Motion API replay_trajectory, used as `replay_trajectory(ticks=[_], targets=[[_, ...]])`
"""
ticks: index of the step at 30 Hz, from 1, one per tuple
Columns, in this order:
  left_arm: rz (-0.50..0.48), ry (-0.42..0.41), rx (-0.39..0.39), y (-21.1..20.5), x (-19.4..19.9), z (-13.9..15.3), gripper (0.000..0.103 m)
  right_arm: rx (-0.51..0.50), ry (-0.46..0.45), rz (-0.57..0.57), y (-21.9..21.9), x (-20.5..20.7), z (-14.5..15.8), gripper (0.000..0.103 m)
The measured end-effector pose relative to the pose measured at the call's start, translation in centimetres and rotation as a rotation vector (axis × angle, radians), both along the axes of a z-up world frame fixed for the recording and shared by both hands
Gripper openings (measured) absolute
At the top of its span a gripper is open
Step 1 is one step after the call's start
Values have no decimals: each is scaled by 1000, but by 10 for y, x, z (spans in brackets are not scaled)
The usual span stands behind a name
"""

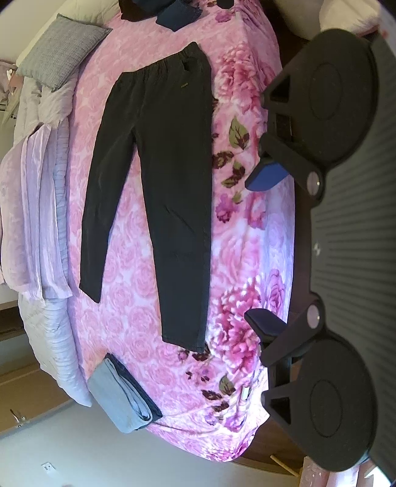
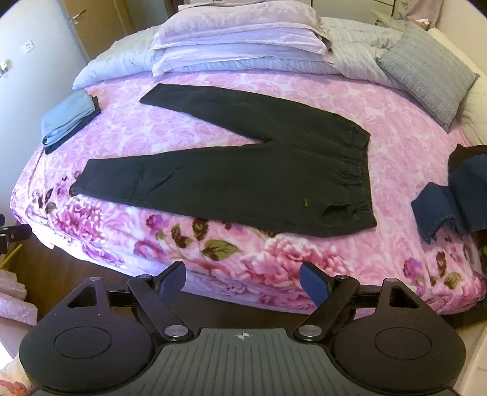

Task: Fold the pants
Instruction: 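Lower both open grippers toward the flat black trousers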

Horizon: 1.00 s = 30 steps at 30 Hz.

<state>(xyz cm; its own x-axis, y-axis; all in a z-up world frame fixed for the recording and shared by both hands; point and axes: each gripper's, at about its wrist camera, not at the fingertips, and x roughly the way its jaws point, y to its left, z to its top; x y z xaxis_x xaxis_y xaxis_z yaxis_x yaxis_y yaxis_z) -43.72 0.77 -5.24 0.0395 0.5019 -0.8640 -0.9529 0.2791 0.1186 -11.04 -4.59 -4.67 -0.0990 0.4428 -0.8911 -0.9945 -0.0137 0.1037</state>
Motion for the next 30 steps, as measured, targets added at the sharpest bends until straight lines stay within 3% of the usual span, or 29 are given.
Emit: replay_trajectory(ticks=[18, 30], targets=[[49, -2, -20, 13, -27, -7, 85, -18, -23, 12, 22, -8, -9, 79], [128, 43, -41, 71, -37, -18, 85, 2, -10, 32, 92, 12, -22, 79]])
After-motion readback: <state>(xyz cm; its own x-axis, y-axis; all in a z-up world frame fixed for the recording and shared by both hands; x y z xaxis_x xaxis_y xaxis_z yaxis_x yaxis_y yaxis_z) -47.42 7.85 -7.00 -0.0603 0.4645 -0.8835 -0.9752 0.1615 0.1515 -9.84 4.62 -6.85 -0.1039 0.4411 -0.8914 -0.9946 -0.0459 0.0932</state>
